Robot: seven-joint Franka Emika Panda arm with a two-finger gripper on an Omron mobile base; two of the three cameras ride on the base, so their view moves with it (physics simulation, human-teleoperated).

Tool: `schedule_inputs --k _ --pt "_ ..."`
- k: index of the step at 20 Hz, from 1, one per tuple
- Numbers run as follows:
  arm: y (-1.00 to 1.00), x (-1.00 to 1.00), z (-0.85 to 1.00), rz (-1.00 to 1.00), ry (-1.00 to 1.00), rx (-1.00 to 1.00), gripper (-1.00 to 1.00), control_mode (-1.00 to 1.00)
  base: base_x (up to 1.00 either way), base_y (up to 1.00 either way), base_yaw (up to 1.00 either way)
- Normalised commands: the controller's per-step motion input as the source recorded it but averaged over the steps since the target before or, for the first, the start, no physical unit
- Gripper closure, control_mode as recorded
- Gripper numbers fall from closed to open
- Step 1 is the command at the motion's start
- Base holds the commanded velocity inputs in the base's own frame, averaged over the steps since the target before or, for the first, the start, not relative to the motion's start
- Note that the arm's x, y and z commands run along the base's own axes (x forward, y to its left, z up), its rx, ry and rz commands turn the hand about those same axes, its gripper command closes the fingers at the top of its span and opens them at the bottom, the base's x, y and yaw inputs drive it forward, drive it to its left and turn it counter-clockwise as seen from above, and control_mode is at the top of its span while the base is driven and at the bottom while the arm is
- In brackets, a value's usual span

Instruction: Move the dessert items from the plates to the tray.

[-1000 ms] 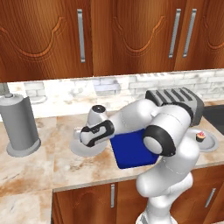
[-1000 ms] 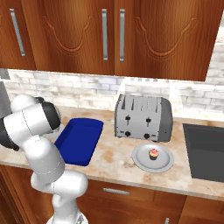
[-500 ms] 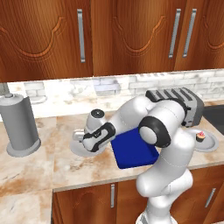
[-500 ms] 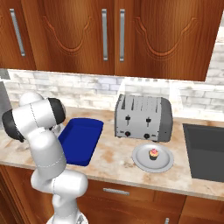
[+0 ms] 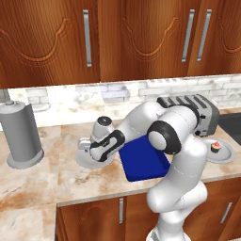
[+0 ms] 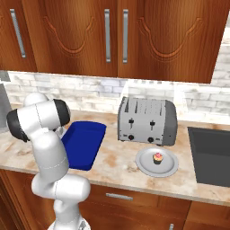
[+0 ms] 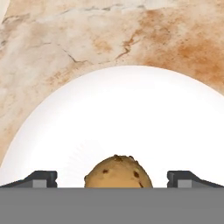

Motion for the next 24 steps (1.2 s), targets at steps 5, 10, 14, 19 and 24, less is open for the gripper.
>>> schedule_inputs --k 5,10,14,19,24 --pt "0.0 0.0 -0.02 0.0 0.02 0.0 -1.0 -1.0 0.0 0.0 0.0" --pt "0.0 0.0 -0.04 0.0 0.04 0.0 -1.0 -1.0 0.0 0.0 0.0" --pt "0.0 0.0 0.0 0.0 0.0 0.0 1.0 -1.0 0.0 0.0 0.0" --pt "0.0 0.0 0.0 0.0 0.0 0.0 1.0 -1.0 0.0 0.0 0.0" --pt "0.0 0.0 0.28 -0.03 0.0 0.0 1.0 -1.0 0.0 0.0 0.0"
